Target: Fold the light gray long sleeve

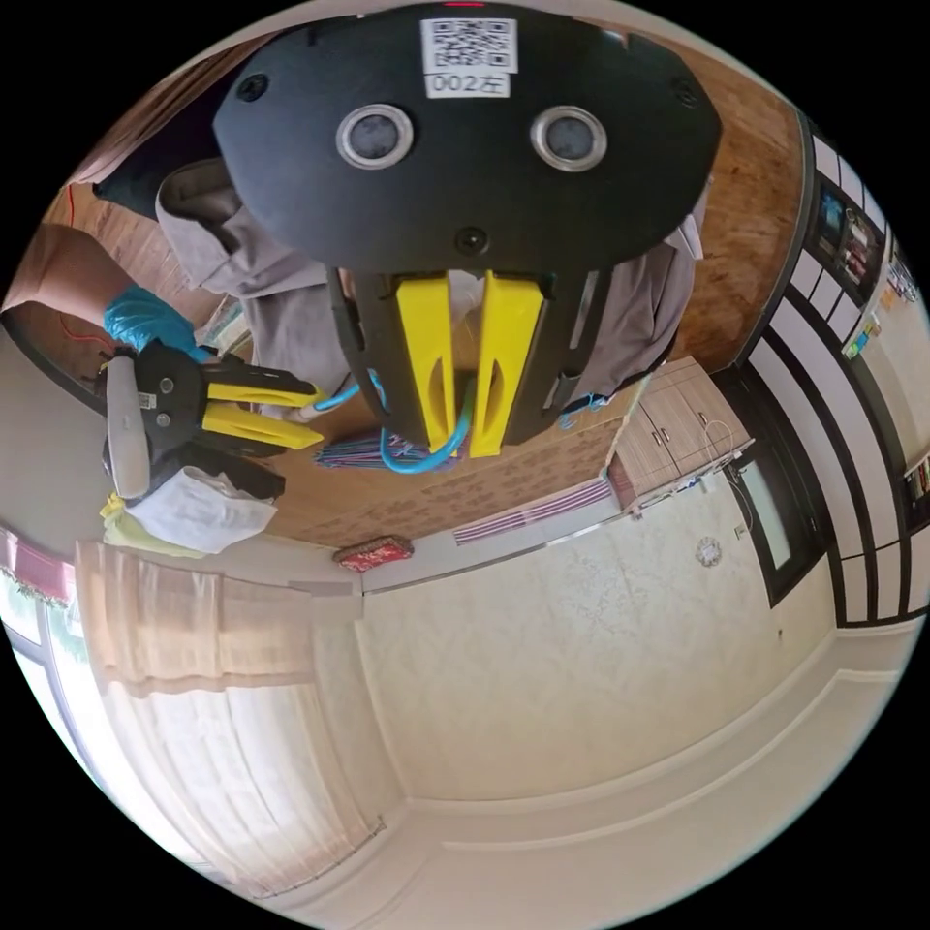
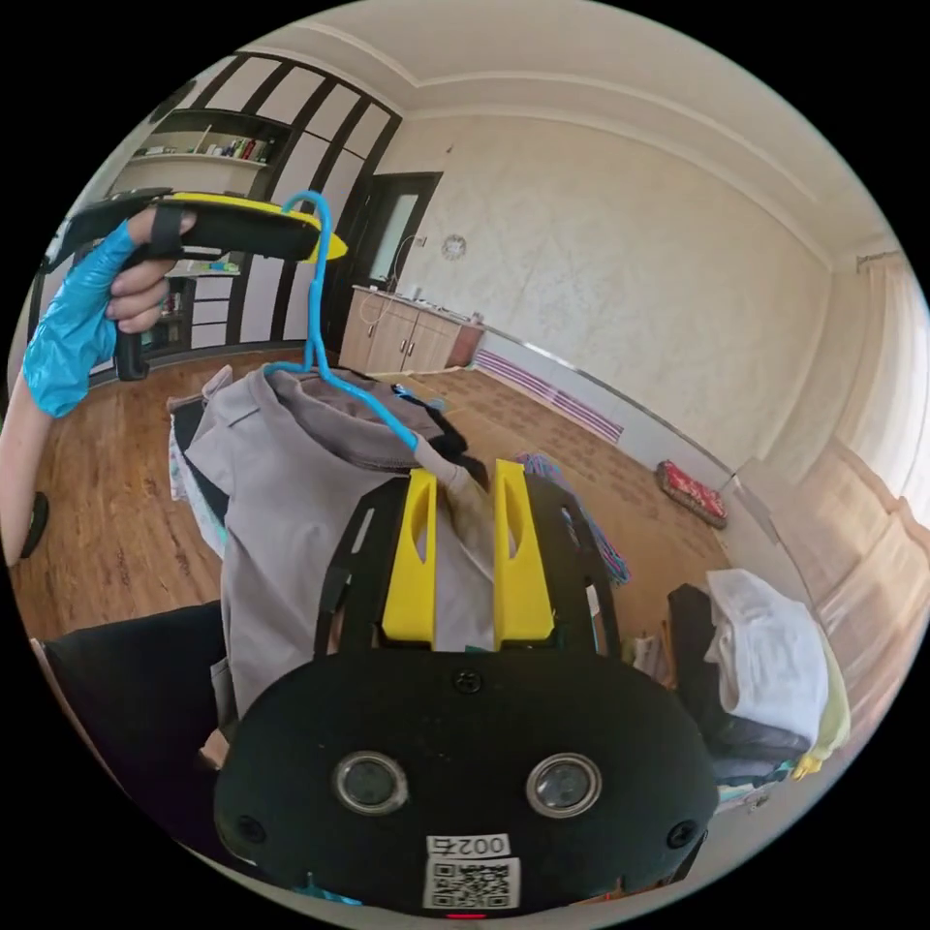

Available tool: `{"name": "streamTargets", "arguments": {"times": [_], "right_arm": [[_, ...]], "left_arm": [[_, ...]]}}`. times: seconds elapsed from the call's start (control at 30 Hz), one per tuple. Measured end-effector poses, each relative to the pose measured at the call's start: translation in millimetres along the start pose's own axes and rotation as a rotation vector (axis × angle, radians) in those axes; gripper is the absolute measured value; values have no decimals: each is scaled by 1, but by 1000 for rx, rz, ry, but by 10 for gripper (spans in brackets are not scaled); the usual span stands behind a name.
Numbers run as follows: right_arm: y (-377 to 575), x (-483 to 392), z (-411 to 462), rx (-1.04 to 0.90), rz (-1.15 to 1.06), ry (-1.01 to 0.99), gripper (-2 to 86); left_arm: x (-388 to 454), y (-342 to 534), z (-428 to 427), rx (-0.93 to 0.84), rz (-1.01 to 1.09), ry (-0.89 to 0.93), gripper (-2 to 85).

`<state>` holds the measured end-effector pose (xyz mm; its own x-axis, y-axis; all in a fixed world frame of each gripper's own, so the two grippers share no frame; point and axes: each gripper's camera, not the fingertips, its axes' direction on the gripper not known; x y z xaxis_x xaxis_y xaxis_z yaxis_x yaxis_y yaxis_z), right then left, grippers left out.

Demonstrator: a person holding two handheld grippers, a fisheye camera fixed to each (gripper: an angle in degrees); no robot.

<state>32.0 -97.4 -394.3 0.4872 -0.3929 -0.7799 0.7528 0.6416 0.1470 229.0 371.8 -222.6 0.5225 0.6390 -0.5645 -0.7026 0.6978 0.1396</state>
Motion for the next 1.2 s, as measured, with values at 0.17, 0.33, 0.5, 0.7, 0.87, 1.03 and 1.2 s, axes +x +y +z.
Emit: {"name": "streamTargets", "arguments": {"times": [0.17,0.33,0.5,0.7,0.87,1.03,1.2], "right_arm": [[24,-4,33,-114,29,-126,99],[46,-4,46,-217,43,-202,99],[61,-3,36,-250,46,-243,96],[76,7,30,-238,114,-268,86],[76,2,36,-240,131,-295,76],[78,-3,35,-249,115,-245,64],[84,-4,28,-255,74,-198,34]], "left_arm": [[12,18,23,-118,22,6,7],[26,39,43,-201,35,25,-3],[40,40,53,-254,67,24,-6],[65,37,58,-276,137,4,-8],[78,35,57,-280,172,-21,-8],[78,34,57,-294,163,-10,-8],[78,32,56,-302,156,8,-8]]}}
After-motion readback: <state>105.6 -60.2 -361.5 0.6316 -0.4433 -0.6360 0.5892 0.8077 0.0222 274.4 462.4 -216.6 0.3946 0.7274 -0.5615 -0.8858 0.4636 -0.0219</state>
